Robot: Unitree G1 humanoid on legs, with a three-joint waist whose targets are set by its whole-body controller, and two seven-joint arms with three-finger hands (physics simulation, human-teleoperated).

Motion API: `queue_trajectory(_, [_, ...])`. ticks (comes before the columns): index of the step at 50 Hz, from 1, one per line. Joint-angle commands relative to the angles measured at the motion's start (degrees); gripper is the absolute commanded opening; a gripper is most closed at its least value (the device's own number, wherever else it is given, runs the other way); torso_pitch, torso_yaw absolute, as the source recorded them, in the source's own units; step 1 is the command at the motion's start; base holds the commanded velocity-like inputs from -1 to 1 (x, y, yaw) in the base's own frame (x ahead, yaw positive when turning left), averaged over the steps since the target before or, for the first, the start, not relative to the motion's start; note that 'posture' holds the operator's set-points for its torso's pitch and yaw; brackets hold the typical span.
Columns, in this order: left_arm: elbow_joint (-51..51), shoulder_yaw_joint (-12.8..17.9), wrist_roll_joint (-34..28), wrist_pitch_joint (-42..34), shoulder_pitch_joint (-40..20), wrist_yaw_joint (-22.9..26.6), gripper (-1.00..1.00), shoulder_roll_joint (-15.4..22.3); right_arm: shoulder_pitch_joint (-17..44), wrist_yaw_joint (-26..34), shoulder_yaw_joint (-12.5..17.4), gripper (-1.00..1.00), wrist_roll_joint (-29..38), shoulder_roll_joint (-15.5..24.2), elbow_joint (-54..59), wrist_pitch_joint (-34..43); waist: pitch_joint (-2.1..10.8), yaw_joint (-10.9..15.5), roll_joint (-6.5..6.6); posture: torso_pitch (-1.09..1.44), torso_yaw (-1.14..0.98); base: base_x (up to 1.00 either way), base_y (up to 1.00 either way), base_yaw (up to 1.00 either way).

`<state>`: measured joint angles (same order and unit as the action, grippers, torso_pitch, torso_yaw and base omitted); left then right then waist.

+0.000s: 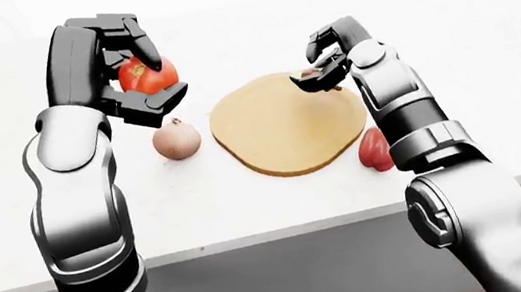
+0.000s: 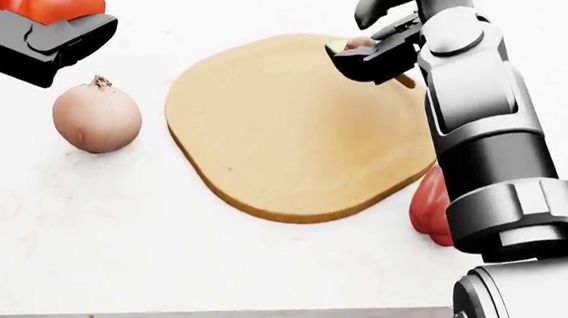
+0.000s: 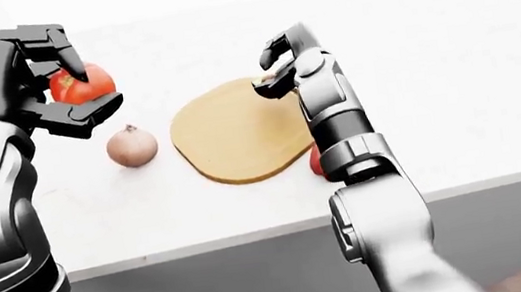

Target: Place the avocado, onion, tomato and bell pepper on the cutting board.

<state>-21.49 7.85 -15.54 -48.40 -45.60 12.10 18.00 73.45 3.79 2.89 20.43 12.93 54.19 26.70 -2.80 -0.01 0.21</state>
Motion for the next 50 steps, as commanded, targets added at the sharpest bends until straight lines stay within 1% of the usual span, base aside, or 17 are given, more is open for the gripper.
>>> queue_trajectory(1, [-1.8, 0.7, -0.2, 1.5, -2.1, -0.5, -1.00, 0.7, 2.6, -0.7, 0.3, -0.35, 0.2, 0.7, -2.9, -1.7, 2.03, 0.0, 0.11, 0.00, 0.00, 0.00, 0.00, 0.00])
queue_trajectory(2, [-1.9, 0.7, -0.2, 1.5, -2.0, -0.5, -1.00, 0.8, 2.4, -0.6, 0.3, -0.41, 0.2, 0.7, -3.2, -1.5, 2.03, 0.0, 0.11, 0.00, 0.00, 0.00, 0.00, 0.00])
queue_trajectory(10, [-2.0, 0.6, -0.1, 1.3, -2.0, -0.5, -1.00, 0.9, 1.4, -0.7, 0.2, -0.40, 0.4, 0.7, -3.2, -1.5, 2.03, 0.0, 0.10, 0.00, 0.00, 0.00, 0.00, 0.00])
queue_trajectory(17, [-2.0, 0.6, -0.1, 1.4, -1.9, -0.5, -1.00, 0.9, 1.3, -2.3, -0.4, -0.51, 1.8, 0.4, 0.6, -4.3, 2.23, 0.0, 0.16, 0.00, 0.00, 0.00, 0.00, 0.00])
queue_trajectory(25, [-2.0, 0.7, -0.1, 1.1, -2.4, -0.3, -1.00, 1.1, 1.4, -3.4, -0.3, -0.45, 2.7, 0.2, 3.4, -6.3, 2.32, 0.0, 0.18, 0.00, 0.00, 0.00, 0.00, 0.00])
queue_trajectory(27, [-1.9, 0.8, -0.1, 1.1, -2.5, -0.3, -1.00, 1.3, 1.6, -3.6, -0.3, -0.31, 2.7, 0.1, 4.1, -6.8, 2.35, 0.0, 0.16, 0.00, 0.00, 0.00, 0.00, 0.00])
queue_trajectory(28, [-1.8, 0.8, -0.1, 1.1, -2.6, -0.3, -1.00, 1.3, 1.7, -3.6, -0.3, -0.28, 2.8, 0.1, 4.5, -7.0, 2.35, 0.1, 0.16, 0.00, 0.00, 0.00, 0.00, 0.00])
queue_trajectory(29, [-1.6, 0.8, 0.0, 1.1, -2.8, -0.3, -1.00, 1.3, 1.8, -3.6, -0.3, -0.18, 2.9, 0.1, 4.7, -7.1, 2.36, 0.0, 0.16, 0.00, 0.00, 0.00, 0.00, 0.00])
queue_trajectory(30, [-1.6, 0.8, 0.0, 1.2, -2.8, -0.3, -1.00, 1.3, 1.9, -3.6, -0.3, -0.18, 2.8, 0.1, 4.8, -7.1, 2.37, 0.0, 0.15, 0.00, 0.00, 0.00, 0.00, 0.00])
queue_trajectory(31, [-1.4, 0.7, 0.0, 1.3, -2.9, -0.4, -1.00, 1.3, 2.0, -3.7, -0.2, -0.14, 2.9, 0.1, 5.0, -7.2, 2.39, 0.0, 0.15, 0.00, 0.00, 0.00, 0.00, 0.00])
queue_trajectory(32, [-1.3, 0.7, 0.0, 1.3, -3.0, -0.4, -1.00, 1.3, 2.1, -3.7, -0.3, 0.15, 3.0, 0.2, 5.1, -7.1, 2.39, 0.1, 0.15, 0.00, 0.00, 0.00, 0.00, 0.00])
queue_trajectory(33, [-1.2, 0.8, 0.0, 1.4, -3.0, -0.4, -1.00, 1.3, 2.2, -3.7, -0.3, 0.50, 3.0, 0.2, 5.0, -7.1, 2.40, 0.1, 0.14, 0.00, 0.00, 0.00, 0.00, 0.00])
queue_trajectory(34, [-1.2, 0.8, 0.0, 1.3, -3.0, -0.4, -1.00, 1.3, 2.2, -3.6, -0.3, 0.56, 3.1, 0.2, 5.0, -7.0, 2.42, 0.1, 0.14, 0.00, 0.00, 0.00, 0.00, 0.00])
queue_trajectory(35, [-1.3, 0.7, 0.0, 1.3, -2.8, -0.4, -1.00, 1.3, 2.2, -3.6, -0.2, 0.84, 3.0, 0.2, 4.8, -6.9, 2.43, 0.1, 0.14, 0.00, 0.00, 0.00, 0.00, 0.00])
queue_trajectory(36, [-1.4, 0.7, 0.0, 1.3, -2.8, -0.5, -1.00, 1.2, 2.1, -3.5, -0.3, 1.00, 3.1, 0.2, 4.7, -6.7, 2.43, 0.1, 0.13, 0.00, 0.00, 0.00, 0.00, 0.00])
queue_trajectory(46, [-0.8, -0.3, -0.2, 1.8, -3.0, -0.6, -1.00, 0.3, 1.1, -2.8, 0.0, 1.00, 2.9, 0.5, 0.0, -4.1, 2.44, 0.2, 0.00, 0.00, 0.00, 0.00, 0.00, 0.00])
queue_trajectory(50, [2.2, -2.0, -0.7, 3.2, -5.7, -0.5, -1.00, -0.8, -0.7, -1.2, 0.2, 1.00, 2.9, 1.1, -8.8, 0.5, 2.39, 0.3, -0.20, 0.00, 0.00, 0.00, 0.00, 0.00])
